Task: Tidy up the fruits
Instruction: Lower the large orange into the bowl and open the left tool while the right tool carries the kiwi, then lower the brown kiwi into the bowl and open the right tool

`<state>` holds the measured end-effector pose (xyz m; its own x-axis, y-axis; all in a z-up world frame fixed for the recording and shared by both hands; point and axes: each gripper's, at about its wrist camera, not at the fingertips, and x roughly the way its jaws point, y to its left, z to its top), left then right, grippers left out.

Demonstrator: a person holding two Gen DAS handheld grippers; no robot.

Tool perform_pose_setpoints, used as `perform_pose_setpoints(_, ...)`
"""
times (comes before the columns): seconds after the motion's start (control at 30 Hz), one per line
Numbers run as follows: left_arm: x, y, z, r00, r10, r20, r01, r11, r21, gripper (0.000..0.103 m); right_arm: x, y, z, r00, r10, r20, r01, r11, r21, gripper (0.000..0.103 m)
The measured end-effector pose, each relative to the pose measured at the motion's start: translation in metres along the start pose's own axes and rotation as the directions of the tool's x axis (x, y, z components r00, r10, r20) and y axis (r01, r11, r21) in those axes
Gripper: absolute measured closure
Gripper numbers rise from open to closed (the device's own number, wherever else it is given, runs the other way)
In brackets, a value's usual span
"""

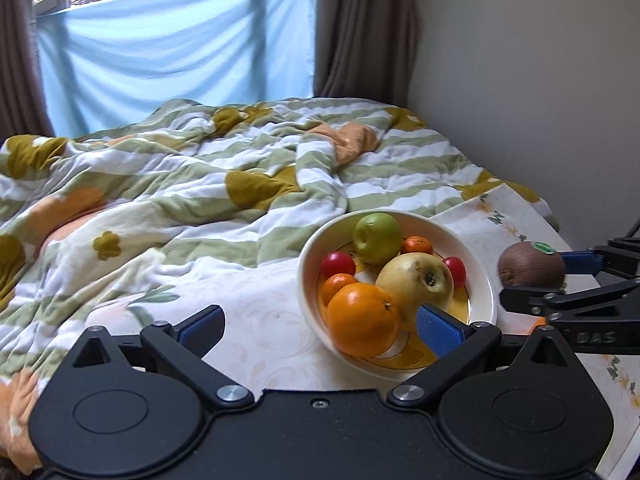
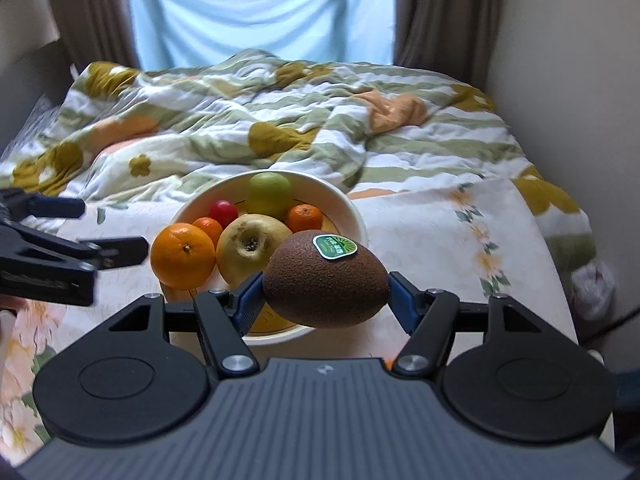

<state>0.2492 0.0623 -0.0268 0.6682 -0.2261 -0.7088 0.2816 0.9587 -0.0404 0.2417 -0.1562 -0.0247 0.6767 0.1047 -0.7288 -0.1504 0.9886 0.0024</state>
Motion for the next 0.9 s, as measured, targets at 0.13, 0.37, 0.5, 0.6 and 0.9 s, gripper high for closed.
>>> perform_pose_setpoints(0.13, -0.009, 0.000, -0.004, 0.999, 0.040, -0.002, -0.040, 0.999, -0.022, 0.000, 0.014, 0.005, 0.001, 0.999, 0.042, 0.003, -0.042, 0.994, -0.106, 0.022)
perform_pose_setpoints(0.37, -0.019, -0.004, -0.013, 0.996, 0.093, -0.013, -0.093, 0.993, -0.069, 0.000, 0.039, 0.007, -0.007, 0.993, 0.113, 0.012, -0.108, 0.967, -0.229, 0.022)
perform_pose_setpoints(0.5, -0.022, -0.008, -0.018, 0.993, 0.119, -0.020, -0.120, 0.988, -0.093, 0.000, 0.048, 0.004, -0.014, 0.989, 0.147, 0.014, -0.139, 0.955, -0.260, 0.022)
perform_pose_setpoints(0.6, -0.023, -0.011, -0.022, 0.991, 0.132, -0.027, -0.134, 0.985, -0.111, 0.000, 0.051, -0.002, -0.017, 0.985, 0.174, 0.006, -0.167, 0.951, -0.260, 0.022)
perform_pose_setpoints(0.9, -0.028, -0.021, -0.031, 0.985, 0.165, -0.040, -0.169, 0.977, -0.127, 0.000, 0.057, -0.007, -0.023, 0.979, 0.202, -0.002, -0.194, 0.940, -0.281, 0.021)
